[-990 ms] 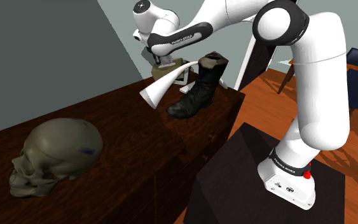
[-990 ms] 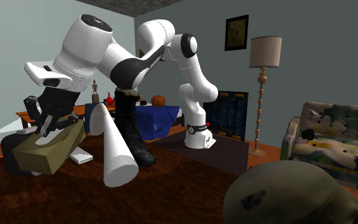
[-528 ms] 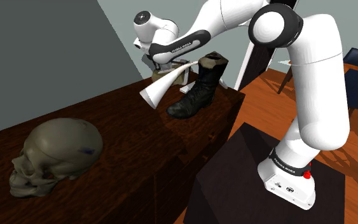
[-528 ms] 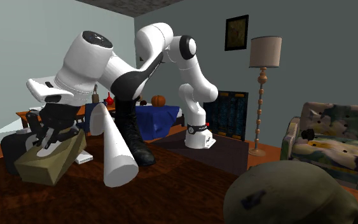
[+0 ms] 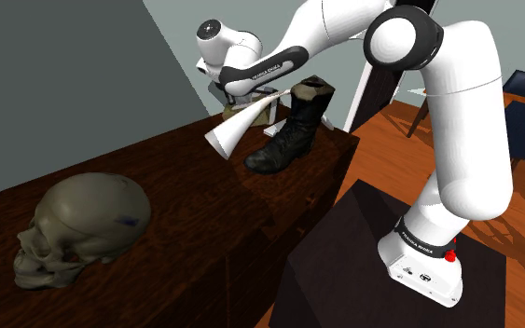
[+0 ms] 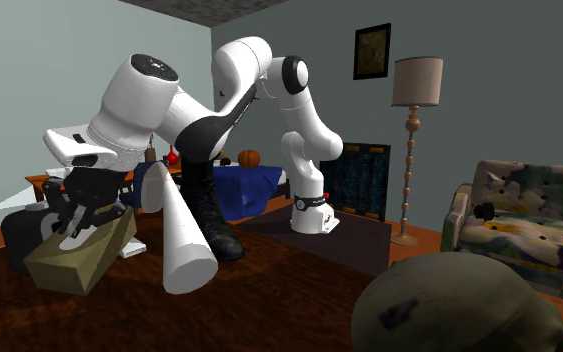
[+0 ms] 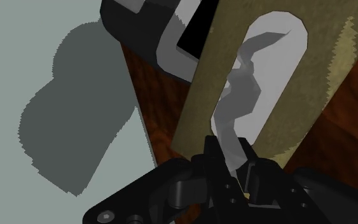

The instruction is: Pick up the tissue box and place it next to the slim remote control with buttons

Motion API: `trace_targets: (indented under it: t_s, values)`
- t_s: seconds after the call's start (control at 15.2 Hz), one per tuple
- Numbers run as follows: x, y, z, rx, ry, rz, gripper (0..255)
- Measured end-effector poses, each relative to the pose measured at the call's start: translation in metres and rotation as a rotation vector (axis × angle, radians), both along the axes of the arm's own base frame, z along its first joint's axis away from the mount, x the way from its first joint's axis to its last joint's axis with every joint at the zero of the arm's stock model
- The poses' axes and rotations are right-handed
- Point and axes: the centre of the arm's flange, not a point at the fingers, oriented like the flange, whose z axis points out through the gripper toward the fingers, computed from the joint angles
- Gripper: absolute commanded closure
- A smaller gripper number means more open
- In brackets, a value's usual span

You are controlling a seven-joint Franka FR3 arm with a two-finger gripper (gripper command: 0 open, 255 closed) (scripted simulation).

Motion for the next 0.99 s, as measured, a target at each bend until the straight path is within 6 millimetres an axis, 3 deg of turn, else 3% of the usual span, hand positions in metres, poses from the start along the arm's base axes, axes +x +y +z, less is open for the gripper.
trace_targets:
  t_s: [0.4,0.73,0.99]
  values:
    - [0.0,0.0,0.0,0.0,0.001,0.0,0]
    - [-0.014,0.024,0.034,0.0,0.0,0.001,0]
    - [-0.015,0.025,0.04,0.0,0.0,0.0,0]
